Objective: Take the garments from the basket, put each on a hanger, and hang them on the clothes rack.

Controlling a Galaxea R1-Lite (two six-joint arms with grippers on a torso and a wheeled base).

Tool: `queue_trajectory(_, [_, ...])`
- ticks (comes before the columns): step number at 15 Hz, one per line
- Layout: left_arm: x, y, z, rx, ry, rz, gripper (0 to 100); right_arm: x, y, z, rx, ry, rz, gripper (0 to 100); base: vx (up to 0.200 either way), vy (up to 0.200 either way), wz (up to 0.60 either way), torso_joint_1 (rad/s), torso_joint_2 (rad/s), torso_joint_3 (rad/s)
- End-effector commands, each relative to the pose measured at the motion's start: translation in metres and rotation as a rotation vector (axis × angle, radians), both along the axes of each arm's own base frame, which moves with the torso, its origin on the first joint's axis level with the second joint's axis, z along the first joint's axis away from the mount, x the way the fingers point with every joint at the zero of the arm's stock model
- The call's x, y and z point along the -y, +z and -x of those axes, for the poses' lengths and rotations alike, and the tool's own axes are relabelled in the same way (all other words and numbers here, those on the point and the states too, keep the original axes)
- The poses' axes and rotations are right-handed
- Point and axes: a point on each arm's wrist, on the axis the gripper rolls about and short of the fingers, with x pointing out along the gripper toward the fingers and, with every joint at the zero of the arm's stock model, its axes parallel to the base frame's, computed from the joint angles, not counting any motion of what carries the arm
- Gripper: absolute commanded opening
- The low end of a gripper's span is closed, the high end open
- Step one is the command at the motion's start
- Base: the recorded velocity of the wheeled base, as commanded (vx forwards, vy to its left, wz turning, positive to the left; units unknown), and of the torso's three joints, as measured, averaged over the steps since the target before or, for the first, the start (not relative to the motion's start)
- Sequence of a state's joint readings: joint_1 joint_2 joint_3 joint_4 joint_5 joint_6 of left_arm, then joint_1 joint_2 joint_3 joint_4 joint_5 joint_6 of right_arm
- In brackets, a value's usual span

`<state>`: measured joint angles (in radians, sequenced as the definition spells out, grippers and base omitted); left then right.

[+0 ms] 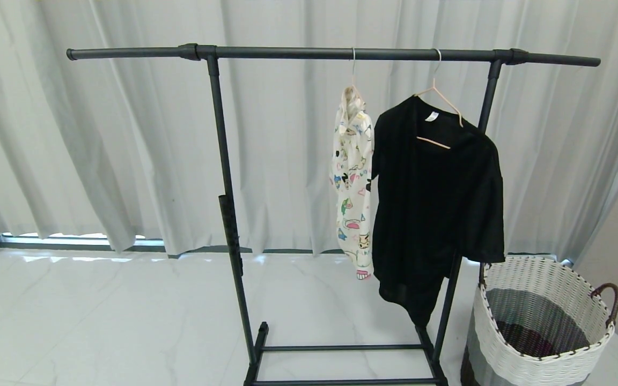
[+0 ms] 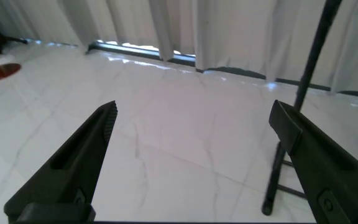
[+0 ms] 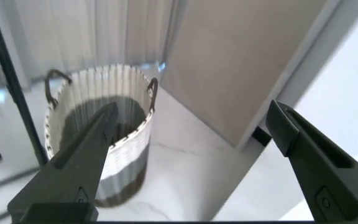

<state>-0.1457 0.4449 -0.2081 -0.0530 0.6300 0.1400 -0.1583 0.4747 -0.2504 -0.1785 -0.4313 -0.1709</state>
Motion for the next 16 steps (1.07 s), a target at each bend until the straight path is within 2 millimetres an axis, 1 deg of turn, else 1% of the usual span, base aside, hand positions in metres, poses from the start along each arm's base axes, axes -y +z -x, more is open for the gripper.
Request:
queue_trajectory(1, [-0.004, -0.02, 0.021, 0.064, 0.081, -0.043, 100, -0.007, -0.06, 0.043, 0.115, -0.001, 0.011, 100, 0.0, 0.0, 0.0, 0.0, 0.0, 0.0])
queue_trajectory(3, [-0.005, -0.034, 0.027, 0.06, 0.165, -0.065, 100, -0.005, -0.072, 0.041, 0.059, -0.093, 0.001, 100, 0.0, 0.0, 0.0, 0.0, 0.0, 0.0])
queue_trajectory(4, [-0.005, -0.049, 0.032, 0.056, 0.185, -0.093, 100, -0.004, -0.081, 0.038, 0.044, -0.109, 0.0, 100, 0.0, 0.0, 0.0, 0.0, 0.0, 0.0])
queue_trajectory(5, [-0.005, -0.057, 0.038, 0.08, 0.2, -0.133, 100, -0.004, -0.079, 0.038, 0.055, -0.108, 0.005, 100, 0.0, 0.0, 0.0, 0.0, 0.0, 0.0])
queue_trajectory(6, [-0.005, -0.061, 0.039, 0.072, 0.22, -0.155, 100, -0.004, -0.08, 0.038, 0.049, -0.108, 0.008, 100, 0.0, 0.0, 0.0, 0.0, 0.0, 0.0])
queue_trajectory(9, [-0.005, -0.063, 0.044, 0.133, 0.259, -0.141, 100, -0.004, -0.079, 0.038, 0.056, -0.112, 0.001, 100, 0.0, 0.0, 0.0, 0.0, 0.0, 0.0])
queue_trajectory(11, [-0.005, -0.063, 0.045, 0.166, 0.29, -0.093, 100, -0.004, -0.079, 0.039, 0.075, -0.118, -0.015, 100, 0.0, 0.0, 0.0, 0.0, 0.0, 0.0])
queue_trajectory(13, [-0.005, -0.063, 0.045, 0.196, 0.309, -0.051, 100, -0.004, -0.073, 0.039, 0.134, -0.162, -0.011, 100, 0.0, 0.0, 0.0, 0.0, 0.0, 0.0])
queue_trajectory(16, [-0.005, -0.063, 0.045, 0.193, 0.311, -0.053, 100, -0.004, -0.065, 0.041, 0.216, -0.173, -0.003, 100, 0.0, 0.0, 0.0, 0.0, 0.0, 0.0])
